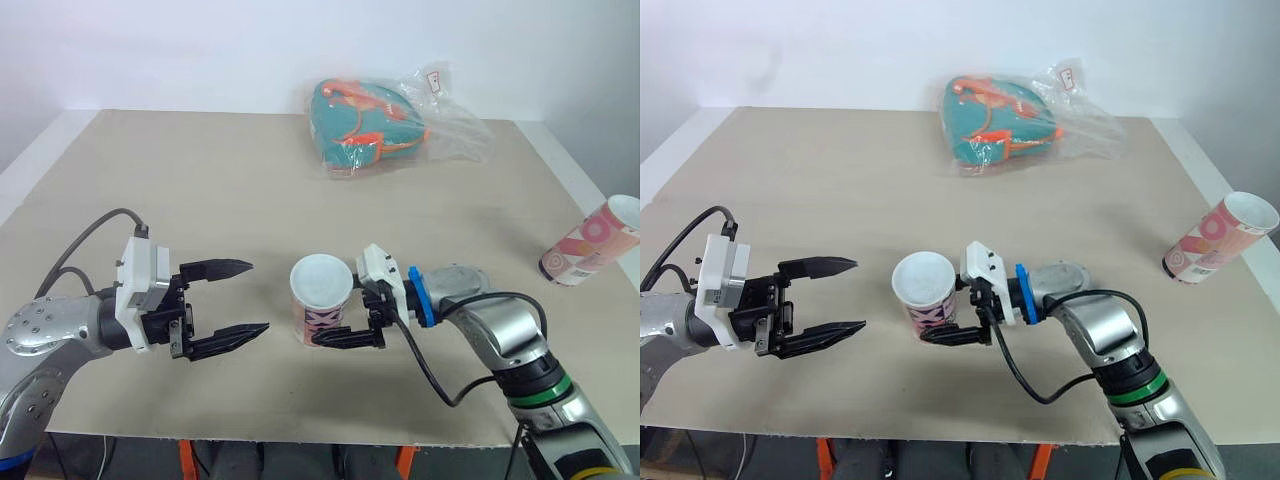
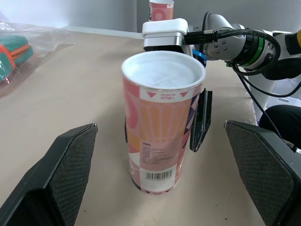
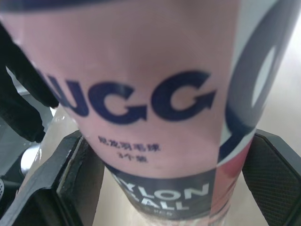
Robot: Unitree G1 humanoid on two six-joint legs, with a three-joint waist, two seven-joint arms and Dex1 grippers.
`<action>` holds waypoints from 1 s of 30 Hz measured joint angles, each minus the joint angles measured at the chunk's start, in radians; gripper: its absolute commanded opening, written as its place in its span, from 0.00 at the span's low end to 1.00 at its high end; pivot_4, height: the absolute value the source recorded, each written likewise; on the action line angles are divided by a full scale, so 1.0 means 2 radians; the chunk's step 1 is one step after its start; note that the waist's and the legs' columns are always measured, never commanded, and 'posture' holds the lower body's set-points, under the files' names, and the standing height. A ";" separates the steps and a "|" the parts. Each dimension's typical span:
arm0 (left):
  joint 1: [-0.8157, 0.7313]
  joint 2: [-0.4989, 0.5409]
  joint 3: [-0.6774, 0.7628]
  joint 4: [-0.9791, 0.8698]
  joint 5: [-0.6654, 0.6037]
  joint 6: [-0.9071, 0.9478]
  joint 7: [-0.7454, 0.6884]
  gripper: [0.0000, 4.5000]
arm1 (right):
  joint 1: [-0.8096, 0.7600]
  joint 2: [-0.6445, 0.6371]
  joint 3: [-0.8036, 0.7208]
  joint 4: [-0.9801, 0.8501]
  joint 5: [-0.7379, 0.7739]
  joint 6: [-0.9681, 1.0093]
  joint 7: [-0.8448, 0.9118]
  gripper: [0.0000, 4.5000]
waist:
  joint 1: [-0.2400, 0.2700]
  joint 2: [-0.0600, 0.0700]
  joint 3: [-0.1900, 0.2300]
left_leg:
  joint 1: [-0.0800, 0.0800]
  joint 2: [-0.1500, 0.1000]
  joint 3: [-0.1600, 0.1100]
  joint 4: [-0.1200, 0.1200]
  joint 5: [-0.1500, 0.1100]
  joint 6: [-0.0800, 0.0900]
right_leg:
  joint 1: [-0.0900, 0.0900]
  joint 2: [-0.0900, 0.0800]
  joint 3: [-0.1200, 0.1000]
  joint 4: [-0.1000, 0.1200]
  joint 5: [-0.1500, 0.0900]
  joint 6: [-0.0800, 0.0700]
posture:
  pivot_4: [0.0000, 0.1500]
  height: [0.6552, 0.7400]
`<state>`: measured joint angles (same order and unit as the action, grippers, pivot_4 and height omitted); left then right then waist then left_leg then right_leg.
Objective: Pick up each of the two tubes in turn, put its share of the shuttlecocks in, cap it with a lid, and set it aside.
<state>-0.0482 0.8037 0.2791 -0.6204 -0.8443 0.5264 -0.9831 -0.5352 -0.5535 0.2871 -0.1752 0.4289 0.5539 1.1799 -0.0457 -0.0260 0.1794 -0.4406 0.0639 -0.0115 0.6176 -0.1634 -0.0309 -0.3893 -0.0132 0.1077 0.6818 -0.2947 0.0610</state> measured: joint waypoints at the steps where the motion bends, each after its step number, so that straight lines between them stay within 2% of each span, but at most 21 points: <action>1: 0.000 0.001 -0.001 0.000 0.000 0.000 -0.001 1.00 | -0.001 0.002 0.000 0.003 0.000 -0.002 0.001 0.94 | 0.000 0.000 0.000 | 0.000 0.000 0.000 0.000 0.000 0.000 | 0.000 0.000 0.000 0.000 0.000 0.000 | 1.00 1.00; 4: 0.000 0.001 -0.003 0.000 0.001 0.000 -0.002 1.00 | -0.001 0.004 0.000 0.004 -0.001 -0.004 0.005 0.75 | 0.000 0.000 0.000 | 0.000 0.000 0.000 0.000 0.000 0.000 | 0.000 0.000 0.000 0.000 0.000 0.000 | 1.00 1.00; 5: -0.001 0.001 -0.005 0.001 0.003 0.000 -0.002 1.00 | -0.002 0.004 0.000 0.007 -0.001 -0.005 0.006 0.65 | 0.000 0.000 0.000 | 0.000 0.000 0.000 0.000 0.000 0.000 | 0.000 0.000 0.000 0.000 0.000 0.000 | 1.00 1.00; 6: -0.007 0.001 -0.010 0.004 0.006 0.000 -0.002 1.00 | -0.004 0.006 0.000 0.013 -0.001 -0.005 0.006 0.61 | 0.000 0.000 0.000 | 0.000 0.000 0.000 0.000 0.000 0.000 | 0.000 0.000 0.000 0.000 0.000 0.000 | 1.00 1.00; 10: -0.032 -0.011 -0.029 0.014 0.007 0.000 0.000 1.00 | -0.011 0.008 -0.009 0.022 0.000 -0.003 -0.001 0.61 | 0.000 0.000 0.000 | 0.000 0.000 0.000 0.000 0.000 0.000 | 0.000 0.000 0.000 0.000 0.000 0.000 | 1.00 1.00; 15: -0.083 -0.054 -0.067 0.069 0.015 -0.003 0.006 1.00 | -0.016 0.005 -0.034 0.038 0.001 -0.003 -0.013 0.61 | 0.001 0.000 0.000 | 0.000 0.000 0.000 0.000 0.000 0.000 | 0.000 0.000 0.000 0.000 0.000 0.000 | 1.00 1.00; 23: -0.191 -0.115 -0.158 0.156 0.072 -0.033 -0.026 1.00 | -0.035 -0.038 -0.179 0.144 -0.011 -0.028 -0.121 0.61 | 0.004 0.000 0.000 | -0.001 -0.001 0.000 0.001 0.000 0.000 | 0.000 0.000 0.000 0.000 0.001 0.001 | 1.00 1.00; 26: -0.227 -0.143 -0.173 0.200 0.093 -0.048 -0.033 1.00 | -0.013 -0.057 -0.256 0.192 -0.019 -0.046 -0.188 0.61 | 0.006 0.000 0.000 | -0.001 -0.001 0.000 0.000 0.000 0.000 | 0.000 0.000 0.001 0.000 0.001 0.001 | 1.00 1.00; 30: -0.259 -0.173 -0.200 0.245 0.119 -0.069 -0.051 1.00 | 0.030 -0.062 -0.305 0.213 -0.027 -0.058 -0.240 0.61 | 0.006 0.000 0.000 | -0.001 -0.001 0.000 0.000 0.000 0.000 | 0.000 0.000 0.001 0.000 0.000 0.001 | 1.00 1.00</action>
<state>-0.5670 0.4574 -0.1209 -0.1311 -0.6061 0.3881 -1.0846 -0.4751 -0.6785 -0.3238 0.2501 0.3747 0.4378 0.6994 -0.0339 -0.0258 0.1794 -0.4423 0.0618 -0.0114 0.6175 -0.1635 -0.0306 -0.3891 -0.0132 0.1094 0.6814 -0.2938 0.0626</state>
